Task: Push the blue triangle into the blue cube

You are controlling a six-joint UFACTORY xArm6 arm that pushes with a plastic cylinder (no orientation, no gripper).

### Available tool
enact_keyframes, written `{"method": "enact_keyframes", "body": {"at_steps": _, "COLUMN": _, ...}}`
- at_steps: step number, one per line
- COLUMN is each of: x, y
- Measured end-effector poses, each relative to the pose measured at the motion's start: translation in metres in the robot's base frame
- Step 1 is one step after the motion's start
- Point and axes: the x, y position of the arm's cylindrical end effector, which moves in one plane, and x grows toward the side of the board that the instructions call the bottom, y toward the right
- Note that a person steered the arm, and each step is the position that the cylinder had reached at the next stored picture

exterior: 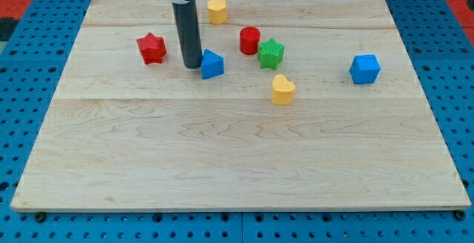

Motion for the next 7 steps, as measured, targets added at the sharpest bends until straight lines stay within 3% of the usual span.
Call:
{"method": "enact_keyframes", "body": {"at_steps": 4, "x": 0.006, "y": 0.141}}
{"method": "enact_keyframes", "body": {"at_steps": 7, "x": 0.027, "y": 0.142}}
